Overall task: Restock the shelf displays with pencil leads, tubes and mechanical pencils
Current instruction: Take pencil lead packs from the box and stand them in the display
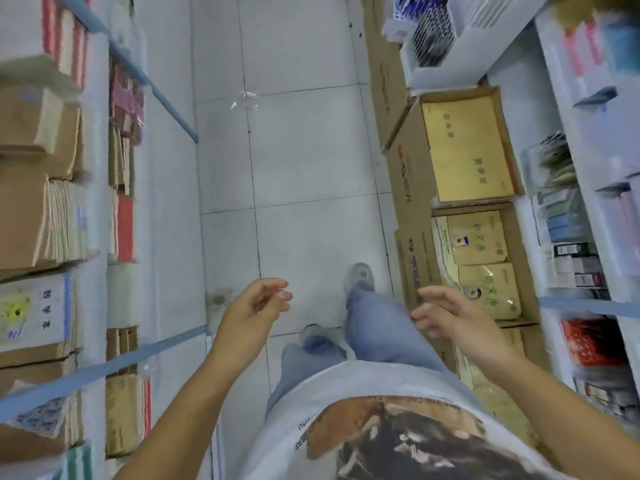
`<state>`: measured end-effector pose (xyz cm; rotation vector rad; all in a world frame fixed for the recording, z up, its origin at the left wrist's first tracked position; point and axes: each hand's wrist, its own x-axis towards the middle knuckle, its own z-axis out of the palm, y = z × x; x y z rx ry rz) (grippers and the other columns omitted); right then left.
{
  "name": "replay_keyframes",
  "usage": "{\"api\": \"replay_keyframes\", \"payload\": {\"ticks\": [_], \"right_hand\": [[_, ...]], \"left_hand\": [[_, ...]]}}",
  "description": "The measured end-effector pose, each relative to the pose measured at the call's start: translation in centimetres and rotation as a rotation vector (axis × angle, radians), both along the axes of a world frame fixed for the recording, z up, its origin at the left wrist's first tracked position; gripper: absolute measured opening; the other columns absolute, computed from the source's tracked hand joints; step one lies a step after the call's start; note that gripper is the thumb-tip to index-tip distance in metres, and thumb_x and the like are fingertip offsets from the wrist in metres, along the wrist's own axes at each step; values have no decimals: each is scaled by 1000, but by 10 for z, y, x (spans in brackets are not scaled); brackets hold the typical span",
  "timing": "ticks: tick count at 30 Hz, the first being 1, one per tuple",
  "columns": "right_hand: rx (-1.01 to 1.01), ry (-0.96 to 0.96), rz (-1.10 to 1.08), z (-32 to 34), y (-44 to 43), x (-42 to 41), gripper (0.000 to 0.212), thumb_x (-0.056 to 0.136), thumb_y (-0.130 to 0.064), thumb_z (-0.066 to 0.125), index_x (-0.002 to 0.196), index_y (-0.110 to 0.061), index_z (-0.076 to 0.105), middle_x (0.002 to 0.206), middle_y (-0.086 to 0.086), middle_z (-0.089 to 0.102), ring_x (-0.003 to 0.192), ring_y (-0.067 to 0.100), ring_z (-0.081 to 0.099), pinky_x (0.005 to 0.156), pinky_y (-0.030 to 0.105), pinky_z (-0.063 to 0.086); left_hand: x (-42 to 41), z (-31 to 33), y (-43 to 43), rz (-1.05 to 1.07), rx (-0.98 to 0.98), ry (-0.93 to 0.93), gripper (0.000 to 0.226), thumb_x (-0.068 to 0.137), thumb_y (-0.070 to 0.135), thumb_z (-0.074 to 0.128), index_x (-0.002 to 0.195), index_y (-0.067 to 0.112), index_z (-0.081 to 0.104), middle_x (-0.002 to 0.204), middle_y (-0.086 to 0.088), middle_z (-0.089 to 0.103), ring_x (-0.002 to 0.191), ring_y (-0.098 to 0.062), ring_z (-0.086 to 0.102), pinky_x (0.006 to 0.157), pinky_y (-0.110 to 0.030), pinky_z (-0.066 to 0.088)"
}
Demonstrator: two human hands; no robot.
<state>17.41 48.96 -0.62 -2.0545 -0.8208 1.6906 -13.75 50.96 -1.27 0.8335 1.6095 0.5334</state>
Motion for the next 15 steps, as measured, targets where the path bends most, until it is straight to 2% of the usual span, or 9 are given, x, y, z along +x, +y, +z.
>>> {"api": "replay_keyframes", "payload": {"ticks": [4,7,10,13,15], "right_hand": [[-21,16,-71,-10,99,8,25,91,-9,61,114,-20,61,92,7,74,79,18,70,66,22,54],[-26,15,-32,-17,176,17,24,92,-8,60,115,-16,61,94,10,73,81,22,68,71,28,54],[-17,13,45,-18,278,21,20,94,-7,57,113,-13,61,90,10,73,77,21,68,69,27,53],[21,-4,130,-5,393,18,16,95,-13,58,108,-21,64,87,2,75,81,22,70,82,39,54],[49,5,195,2,456,10,16,95,-17,57,108,-25,63,86,-3,75,81,17,70,85,38,55]], "left_hand": [[12,-3,116,-29,8,0,18,99,8,57,108,20,67,100,0,75,89,-13,71,86,-26,54],[21,-1,182,9,-5,24,19,100,6,54,113,13,66,103,-4,74,89,-15,70,86,-24,54],[24,3,254,84,-4,23,18,99,3,55,112,9,65,104,-8,73,85,-10,69,80,-17,54],[22,11,327,168,-9,20,14,97,6,61,106,14,68,98,-4,75,83,-11,71,78,-16,54],[15,12,364,226,-1,15,14,97,8,61,103,17,70,94,1,77,87,-14,72,77,-17,56]]}}
